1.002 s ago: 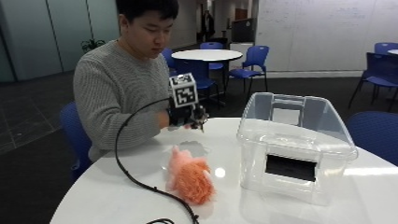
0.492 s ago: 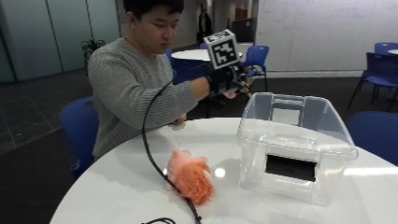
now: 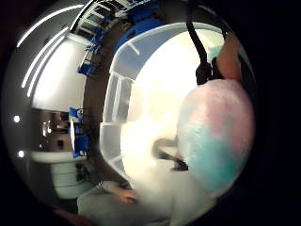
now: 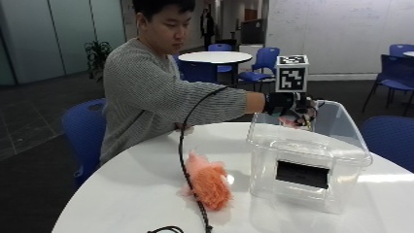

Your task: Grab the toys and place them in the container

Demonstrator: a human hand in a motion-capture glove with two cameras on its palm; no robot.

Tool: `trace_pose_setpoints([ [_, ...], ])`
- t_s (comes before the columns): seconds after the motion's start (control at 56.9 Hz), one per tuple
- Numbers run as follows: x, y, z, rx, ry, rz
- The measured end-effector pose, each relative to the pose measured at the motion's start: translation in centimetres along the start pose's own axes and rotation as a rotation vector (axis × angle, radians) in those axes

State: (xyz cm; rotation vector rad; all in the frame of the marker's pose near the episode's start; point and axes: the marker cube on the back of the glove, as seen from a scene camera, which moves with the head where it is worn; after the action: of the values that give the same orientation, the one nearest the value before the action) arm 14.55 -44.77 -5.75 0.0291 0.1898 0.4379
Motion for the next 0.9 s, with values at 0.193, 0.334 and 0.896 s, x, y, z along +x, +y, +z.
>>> trace_pose_setpoints([
  [0.193, 0.5, 1.0, 1.6, -0.209, 0.003, -0.003],
  [0.334, 0.3, 1.7, 1.2, -0.178, 0.013, -0.033],
  [0.896, 11.9, 21.7, -8.3, 0.028, 0.010, -0.150],
])
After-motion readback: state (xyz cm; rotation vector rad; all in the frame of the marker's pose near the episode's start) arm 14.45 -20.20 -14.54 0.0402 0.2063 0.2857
